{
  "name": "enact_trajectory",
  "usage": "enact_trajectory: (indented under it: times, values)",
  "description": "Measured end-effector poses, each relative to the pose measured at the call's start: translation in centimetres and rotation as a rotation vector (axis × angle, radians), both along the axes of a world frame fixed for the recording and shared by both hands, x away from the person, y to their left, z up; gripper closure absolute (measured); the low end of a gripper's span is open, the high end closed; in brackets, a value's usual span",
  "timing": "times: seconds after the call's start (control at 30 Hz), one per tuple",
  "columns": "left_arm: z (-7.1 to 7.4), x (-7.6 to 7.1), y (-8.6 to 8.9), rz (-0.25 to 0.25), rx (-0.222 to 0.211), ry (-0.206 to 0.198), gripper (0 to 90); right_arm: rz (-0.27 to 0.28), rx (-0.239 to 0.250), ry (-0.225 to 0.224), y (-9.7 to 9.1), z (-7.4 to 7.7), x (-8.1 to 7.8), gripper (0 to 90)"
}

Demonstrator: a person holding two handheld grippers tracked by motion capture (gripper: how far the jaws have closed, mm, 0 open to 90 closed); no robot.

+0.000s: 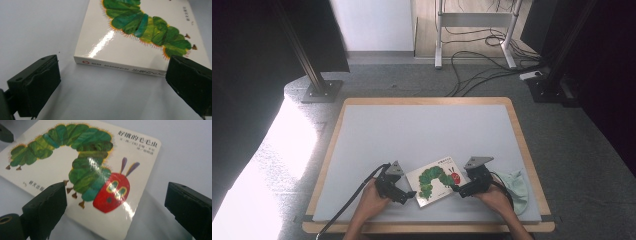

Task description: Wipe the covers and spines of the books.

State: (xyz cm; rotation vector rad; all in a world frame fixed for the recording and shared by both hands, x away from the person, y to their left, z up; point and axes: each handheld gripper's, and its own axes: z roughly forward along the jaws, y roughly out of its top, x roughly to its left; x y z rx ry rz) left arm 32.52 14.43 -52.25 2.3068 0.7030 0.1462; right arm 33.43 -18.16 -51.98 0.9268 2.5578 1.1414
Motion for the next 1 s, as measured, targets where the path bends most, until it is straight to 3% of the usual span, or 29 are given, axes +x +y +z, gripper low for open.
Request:
enact_trajectory:
  times: [0.13, 0.27, 0.5, 0.73, 1.0]
  values:
    - [0.0, -0.5, -0.1, -0.011, 0.043, 0.001, 0.0, 0.012, 0.007, 0.002, 0.8, 0.1, 0.7, 3.5]
    - [-0.3, -1.2, 0.0, -0.016, 0.09, -0.042, 0.0, 0.02, 0.009, 0.0, 1.5, 0.1, 1.9, 3.3]
    - [-0.4, -1.6, -0.1, 0.011, 0.082, -0.057, 0.0, 0.039, 0.019, 0.024, 2.5, -0.4, 4.2, 0.9]
    - [-0.5, -1.7, 0.0, 0.016, 0.071, -0.059, 0.0, 0.046, 0.053, 0.075, 3.3, -0.9, 6.2, 0.3]
    - [-0.6, -1.7, 0.0, 0.015, 0.067, -0.061, 0.0, 0.084, 0.047, 0.075, 4.2, -0.8, 7.0, 2.3]
